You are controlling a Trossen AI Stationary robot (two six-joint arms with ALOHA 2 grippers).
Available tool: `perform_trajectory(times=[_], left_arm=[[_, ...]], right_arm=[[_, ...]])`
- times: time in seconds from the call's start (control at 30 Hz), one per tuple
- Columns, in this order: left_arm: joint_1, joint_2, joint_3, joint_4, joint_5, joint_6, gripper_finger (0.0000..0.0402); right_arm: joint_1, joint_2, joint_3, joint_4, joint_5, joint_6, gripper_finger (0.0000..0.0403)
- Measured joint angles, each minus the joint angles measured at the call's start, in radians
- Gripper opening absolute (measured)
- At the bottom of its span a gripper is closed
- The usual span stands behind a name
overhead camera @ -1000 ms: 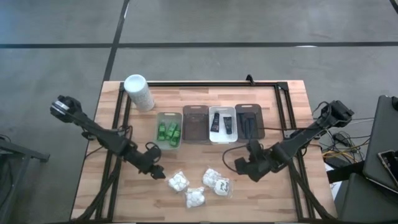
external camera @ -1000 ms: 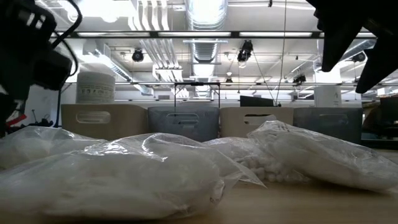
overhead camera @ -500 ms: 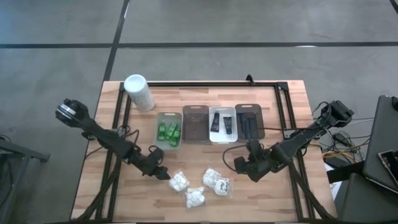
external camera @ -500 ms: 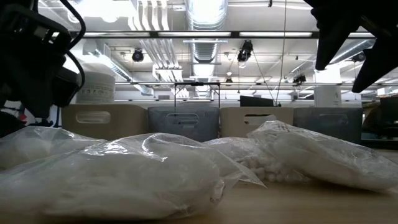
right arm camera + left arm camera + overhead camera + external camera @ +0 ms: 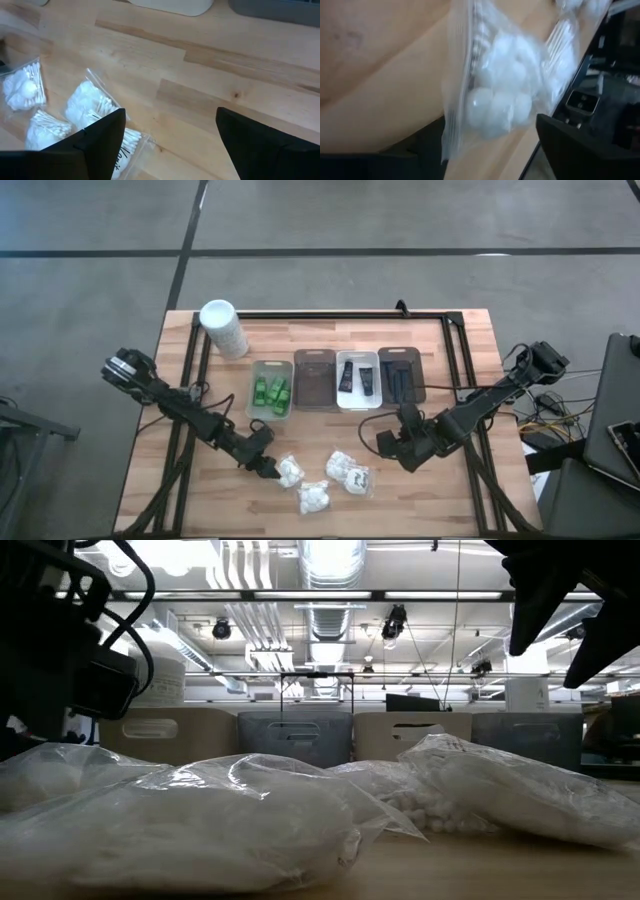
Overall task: Pick & Place Travel size toiletries
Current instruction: Put the top left cotton pack into the left black bin
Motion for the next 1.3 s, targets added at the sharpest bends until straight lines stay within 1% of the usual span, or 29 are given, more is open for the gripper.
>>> perform_trajectory(times=[0.13, 0.27, 0.4, 0.53, 0.77, 0.93, 1.1, 1.3], left_arm=[[-0.001, -0.001, -0.001, -0.007, 0.056, 0.024, 0.0238], [-0.003, -0.018, -0.003, -0.009, 0.070, 0.066, 0.0199], [-0.002, -0.034, -0.005, -0.006, 0.026, 0.095, 0.0171], [-0.002, -0.032, -0.015, -0.009, -0.021, 0.094, 0.0158], [-0.002, -0.032, -0.016, -0.084, -0.076, 0.069, 0.0156], [-0.003, -0.034, -0.023, -0.083, -0.119, 0.060, 0.0162], [-0.002, -0.037, -0.026, -0.058, -0.136, 0.071, 0.0194], [0.015, -0.037, -0.027, -0.035, -0.227, 0.108, 0.0240]], right_arm=[[0.000, 0.000, 0.000, 0.000, -0.001, 0.000, 0.0295], [0.000, 0.000, 0.000, 0.001, -0.002, 0.000, 0.0289], [0.000, 0.000, 0.000, 0.001, -0.002, 0.002, 0.0286], [0.000, 0.000, 0.000, 0.002, -0.002, 0.004, 0.0293], [0.000, 0.000, -0.001, 0.003, -0.008, 0.016, 0.0312], [0.000, 0.000, -0.001, 0.002, -0.010, 0.033, 0.0320], [0.000, 0.000, -0.001, 0.002, -0.012, 0.033, 0.0325], [0.000, 0.000, -0.001, 0.002, -0.011, 0.033, 0.0313]])
